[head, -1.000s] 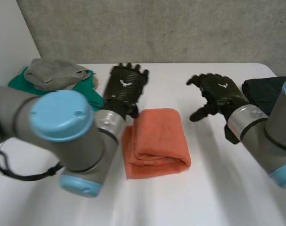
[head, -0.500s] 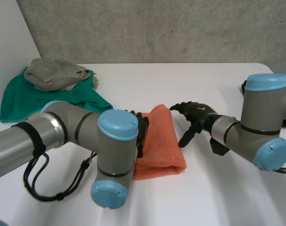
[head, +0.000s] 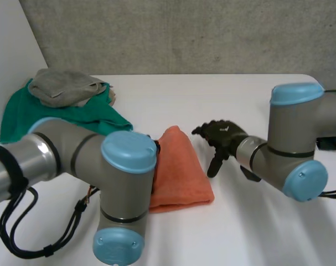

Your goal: Fold the laundry.

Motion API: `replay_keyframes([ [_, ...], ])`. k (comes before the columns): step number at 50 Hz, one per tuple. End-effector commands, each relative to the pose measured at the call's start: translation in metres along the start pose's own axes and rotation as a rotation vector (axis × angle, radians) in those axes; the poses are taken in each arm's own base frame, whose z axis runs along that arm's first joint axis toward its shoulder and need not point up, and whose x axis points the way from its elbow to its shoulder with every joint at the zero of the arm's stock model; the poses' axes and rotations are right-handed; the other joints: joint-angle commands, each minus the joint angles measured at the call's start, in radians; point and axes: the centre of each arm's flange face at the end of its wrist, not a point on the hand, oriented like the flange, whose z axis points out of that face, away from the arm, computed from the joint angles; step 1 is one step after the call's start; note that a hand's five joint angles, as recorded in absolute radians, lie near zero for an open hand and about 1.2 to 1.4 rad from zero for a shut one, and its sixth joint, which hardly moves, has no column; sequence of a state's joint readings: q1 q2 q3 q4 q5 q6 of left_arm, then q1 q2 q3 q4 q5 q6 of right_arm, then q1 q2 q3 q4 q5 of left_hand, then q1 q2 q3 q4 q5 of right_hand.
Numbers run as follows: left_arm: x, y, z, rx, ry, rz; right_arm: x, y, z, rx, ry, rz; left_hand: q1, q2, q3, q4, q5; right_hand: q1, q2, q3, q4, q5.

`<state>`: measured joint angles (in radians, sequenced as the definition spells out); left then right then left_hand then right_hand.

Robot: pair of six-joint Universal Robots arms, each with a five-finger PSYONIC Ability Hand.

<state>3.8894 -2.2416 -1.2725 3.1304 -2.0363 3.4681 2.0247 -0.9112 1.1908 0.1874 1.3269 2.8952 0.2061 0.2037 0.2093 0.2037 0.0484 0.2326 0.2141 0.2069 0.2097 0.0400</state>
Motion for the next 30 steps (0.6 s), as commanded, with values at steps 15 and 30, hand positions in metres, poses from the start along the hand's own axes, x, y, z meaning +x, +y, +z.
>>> replay_keyframes([
  [15, 0.001, 0.015, 0.006, -0.016, 0.118, -0.007, -0.031, 0.029, 0.0, -0.017, -0.093, -0.054, -0.004, -0.002, -0.008, -0.002, -0.021, -0.058, -0.04, -0.032, -0.035, -0.04],
  [30, -0.018, -0.014, -0.004, 0.063, 0.088, -0.043, -0.017, -0.001, -0.017, 0.041, 0.038, -0.146, -0.001, 0.001, -0.005, 0.001, -0.018, -0.058, -0.04, -0.032, -0.035, -0.04],
])
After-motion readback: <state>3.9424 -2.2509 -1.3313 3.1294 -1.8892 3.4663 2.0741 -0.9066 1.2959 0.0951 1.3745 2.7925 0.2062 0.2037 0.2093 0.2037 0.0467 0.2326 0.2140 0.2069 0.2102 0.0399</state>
